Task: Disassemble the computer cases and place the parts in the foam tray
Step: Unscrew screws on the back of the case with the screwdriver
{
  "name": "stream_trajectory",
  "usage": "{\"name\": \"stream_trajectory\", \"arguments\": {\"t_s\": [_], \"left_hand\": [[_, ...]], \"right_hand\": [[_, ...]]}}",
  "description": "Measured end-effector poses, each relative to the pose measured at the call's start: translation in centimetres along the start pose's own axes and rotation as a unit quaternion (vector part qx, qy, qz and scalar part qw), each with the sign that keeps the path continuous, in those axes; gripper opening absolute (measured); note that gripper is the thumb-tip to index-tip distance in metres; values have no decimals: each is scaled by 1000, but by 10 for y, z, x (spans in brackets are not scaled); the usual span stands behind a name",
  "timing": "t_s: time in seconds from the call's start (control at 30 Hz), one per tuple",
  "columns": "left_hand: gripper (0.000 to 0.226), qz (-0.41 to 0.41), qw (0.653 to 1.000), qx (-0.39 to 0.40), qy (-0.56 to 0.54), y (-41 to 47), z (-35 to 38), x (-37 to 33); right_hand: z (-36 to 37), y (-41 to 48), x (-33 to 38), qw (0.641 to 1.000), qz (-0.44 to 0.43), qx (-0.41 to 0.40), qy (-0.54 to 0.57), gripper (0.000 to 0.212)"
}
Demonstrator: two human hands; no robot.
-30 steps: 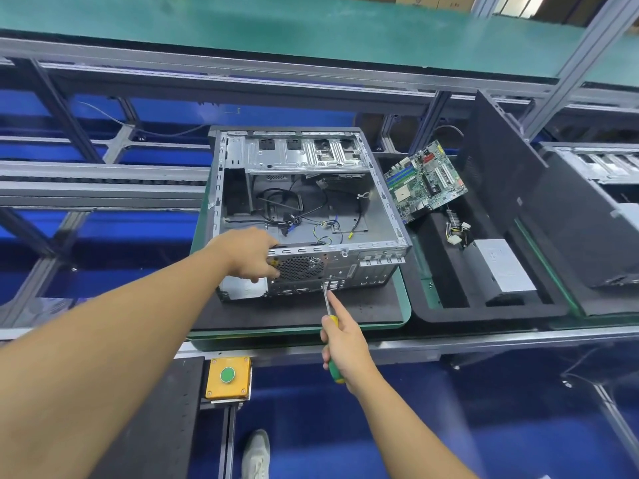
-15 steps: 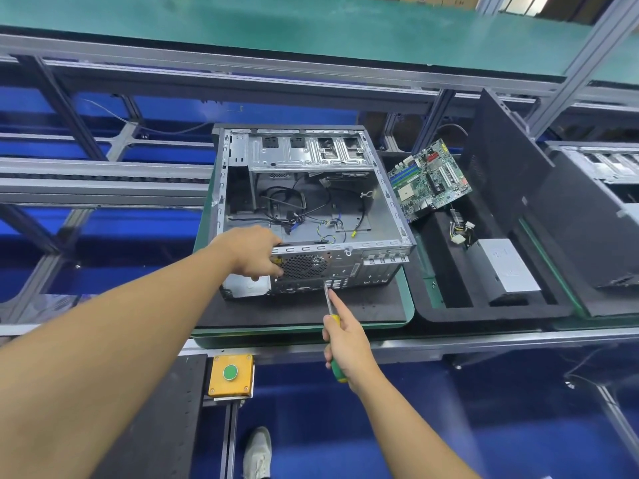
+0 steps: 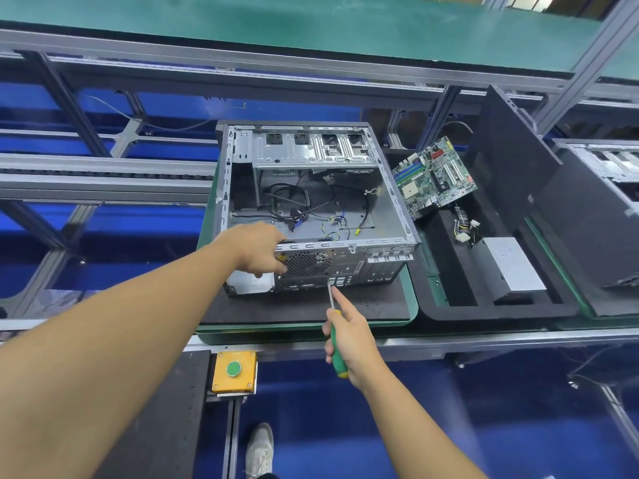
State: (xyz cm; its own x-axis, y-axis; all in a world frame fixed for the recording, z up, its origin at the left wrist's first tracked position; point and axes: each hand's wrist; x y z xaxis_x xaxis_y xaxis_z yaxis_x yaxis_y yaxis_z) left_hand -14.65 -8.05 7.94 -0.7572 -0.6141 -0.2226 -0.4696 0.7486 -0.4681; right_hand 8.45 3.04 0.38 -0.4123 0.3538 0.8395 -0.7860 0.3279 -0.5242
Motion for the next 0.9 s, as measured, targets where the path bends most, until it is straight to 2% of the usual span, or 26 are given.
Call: {"name": "stream_trajectory", "arguments": {"t_s": [0.07,0.2,0.33,0.43,0.53,0.63,0.7,0.77,0.83,0.9], "left_hand": [[15,1,1000,1,2,-1,0,0],[17,-3,1000,1,1,0,0,1],[19,-4,1000,6,-4,2,2,0],[16,6,1000,6,-19,3,1,0],[18,3,1000,5,-18,3,2,2],[16,3,1000,-3,-10,4,3,2],[17,6,1000,-6,-6,5,3,2],[18,10,1000,-5,-10,6,4,3],[19,10,1000,-6,-8,7,4,3],[19,7,1000,-5,-10,7,3,4]], "right_hand": [[2,1,3,999,9,2,41,44],[1,3,1,984,52,26,167,21],[-10,6,1,978,91,70,176,33],[-13,7,1,989,61,62,119,23],[-3,6,-7,999,-1,-17,-49,19],[7,6,-13,970,-17,-102,-221,12],[8,5,-10,951,-7,-133,-278,16],[4,7,-5,946,7,-99,-309,32],[-2,11,0,946,13,-42,-322,39],[-10,15,6,971,43,-1,-236,31]]}}
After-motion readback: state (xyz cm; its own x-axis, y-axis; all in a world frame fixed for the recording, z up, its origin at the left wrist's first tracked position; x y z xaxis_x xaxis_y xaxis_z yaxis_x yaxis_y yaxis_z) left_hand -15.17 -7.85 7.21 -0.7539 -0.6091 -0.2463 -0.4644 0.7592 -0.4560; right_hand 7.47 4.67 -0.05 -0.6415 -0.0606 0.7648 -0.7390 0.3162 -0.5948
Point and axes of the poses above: each hand's wrist, its own y-axis towards the middle knuckle, its own z-axis out of the palm, x = y × z, and after that the axes turned 7 degrees about x, right-handed
